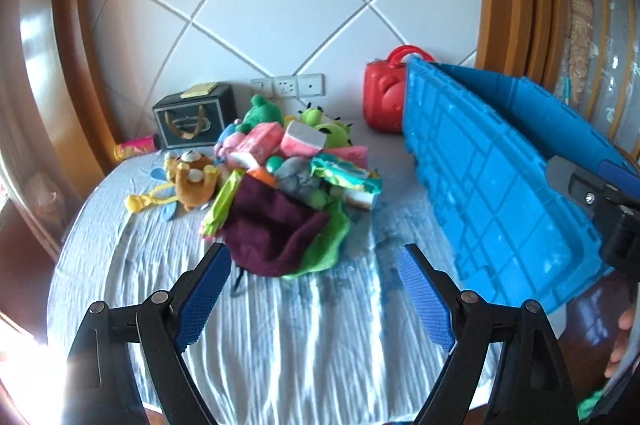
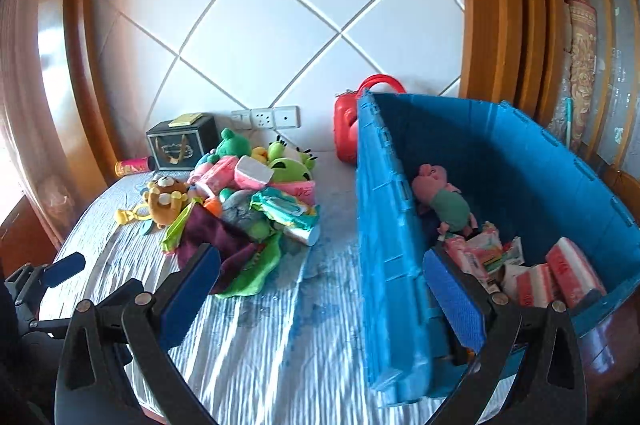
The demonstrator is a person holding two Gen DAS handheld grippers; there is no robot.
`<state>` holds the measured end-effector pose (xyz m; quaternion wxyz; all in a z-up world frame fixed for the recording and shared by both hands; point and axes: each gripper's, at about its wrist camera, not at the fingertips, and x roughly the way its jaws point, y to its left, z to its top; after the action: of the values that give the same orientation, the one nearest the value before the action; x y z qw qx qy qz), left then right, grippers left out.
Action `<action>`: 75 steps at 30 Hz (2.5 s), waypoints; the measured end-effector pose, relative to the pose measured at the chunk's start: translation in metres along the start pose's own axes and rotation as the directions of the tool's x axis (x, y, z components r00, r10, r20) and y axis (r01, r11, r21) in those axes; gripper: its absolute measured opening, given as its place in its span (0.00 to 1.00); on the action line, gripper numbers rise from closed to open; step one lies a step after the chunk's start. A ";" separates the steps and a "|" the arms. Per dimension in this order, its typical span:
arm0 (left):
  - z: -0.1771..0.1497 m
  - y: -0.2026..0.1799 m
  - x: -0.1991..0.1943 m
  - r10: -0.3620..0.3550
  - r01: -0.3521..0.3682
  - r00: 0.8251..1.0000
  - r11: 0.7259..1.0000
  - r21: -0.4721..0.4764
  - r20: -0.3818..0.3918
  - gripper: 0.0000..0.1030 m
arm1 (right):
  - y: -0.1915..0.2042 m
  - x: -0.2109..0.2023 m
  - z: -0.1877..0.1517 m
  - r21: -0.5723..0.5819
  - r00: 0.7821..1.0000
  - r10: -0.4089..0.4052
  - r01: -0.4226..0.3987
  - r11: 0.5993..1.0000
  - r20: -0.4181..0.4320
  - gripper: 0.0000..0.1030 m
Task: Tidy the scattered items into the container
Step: 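Withdraw both tools from the crate back toward the pile, then reach the left tool to the pink-green wipes pack while the right tool reaches the maroon hat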
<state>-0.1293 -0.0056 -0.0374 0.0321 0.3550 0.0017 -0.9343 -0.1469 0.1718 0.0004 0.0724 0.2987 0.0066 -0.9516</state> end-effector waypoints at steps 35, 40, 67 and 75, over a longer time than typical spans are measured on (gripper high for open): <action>0.005 0.212 0.240 0.142 -0.196 0.925 0.973 -0.124 -0.352 0.65 | 0.130 0.297 -0.028 0.006 0.886 0.144 -0.158 0.987 -0.442 1.00; 0.028 0.219 0.287 0.126 -0.171 0.922 0.981 -0.094 -0.367 0.47 | 0.151 0.331 -0.019 0.047 0.890 0.108 -0.097 0.994 -0.443 1.00; -0.009 0.209 0.381 0.144 -0.120 0.867 0.990 0.081 -0.478 0.09 | 0.208 0.418 -0.078 -0.029 0.749 0.090 -0.145 0.989 -0.656 0.89; -0.044 0.198 0.341 0.106 -0.081 0.860 0.994 0.070 -0.500 0.09 | 0.176 0.368 -0.127 -0.034 0.706 0.061 -0.120 0.992 -0.706 0.89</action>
<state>-0.3428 -0.2216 -0.2929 0.0675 0.5862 -0.0290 -0.8068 -0.3488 -0.0446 -0.3080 0.1226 0.6352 0.0559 -0.7605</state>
